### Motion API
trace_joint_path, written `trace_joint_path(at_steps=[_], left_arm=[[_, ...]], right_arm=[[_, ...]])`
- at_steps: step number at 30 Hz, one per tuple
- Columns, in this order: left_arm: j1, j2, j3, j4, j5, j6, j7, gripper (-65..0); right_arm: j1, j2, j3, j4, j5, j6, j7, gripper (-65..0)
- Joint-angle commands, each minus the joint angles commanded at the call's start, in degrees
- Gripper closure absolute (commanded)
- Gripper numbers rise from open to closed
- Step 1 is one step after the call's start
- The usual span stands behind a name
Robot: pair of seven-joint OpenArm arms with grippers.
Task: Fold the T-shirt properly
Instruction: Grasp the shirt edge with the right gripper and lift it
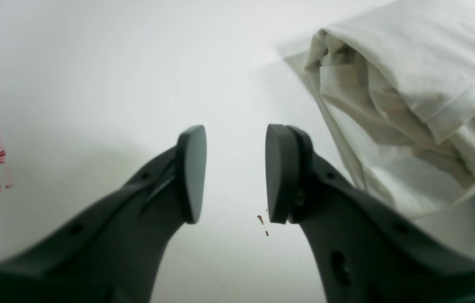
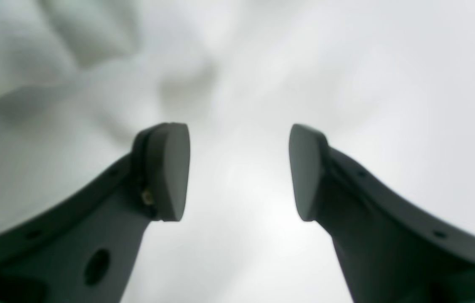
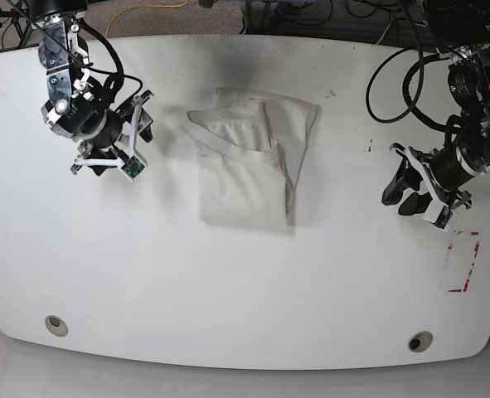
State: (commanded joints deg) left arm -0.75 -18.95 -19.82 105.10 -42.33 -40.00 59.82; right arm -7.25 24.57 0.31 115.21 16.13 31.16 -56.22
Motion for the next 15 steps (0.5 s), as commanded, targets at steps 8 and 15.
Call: trace_joint_path(at_steps=[8, 15], left_arm=[[0.09, 0.09, 2.37, -1.58, 0.00, 0.00, 0.00, -21.9], [1.23, 0.09, 2.46, -2.46, 0.00, 0.00, 0.00, -21.9]], right_arm=[[4.13, -9.85, 2.02, 0.35, 0.09, 0.00, 2.11, -35.4], [5.80, -18.46, 4.48, -0.09, -0.09, 4.22, 3.60, -22.0]])
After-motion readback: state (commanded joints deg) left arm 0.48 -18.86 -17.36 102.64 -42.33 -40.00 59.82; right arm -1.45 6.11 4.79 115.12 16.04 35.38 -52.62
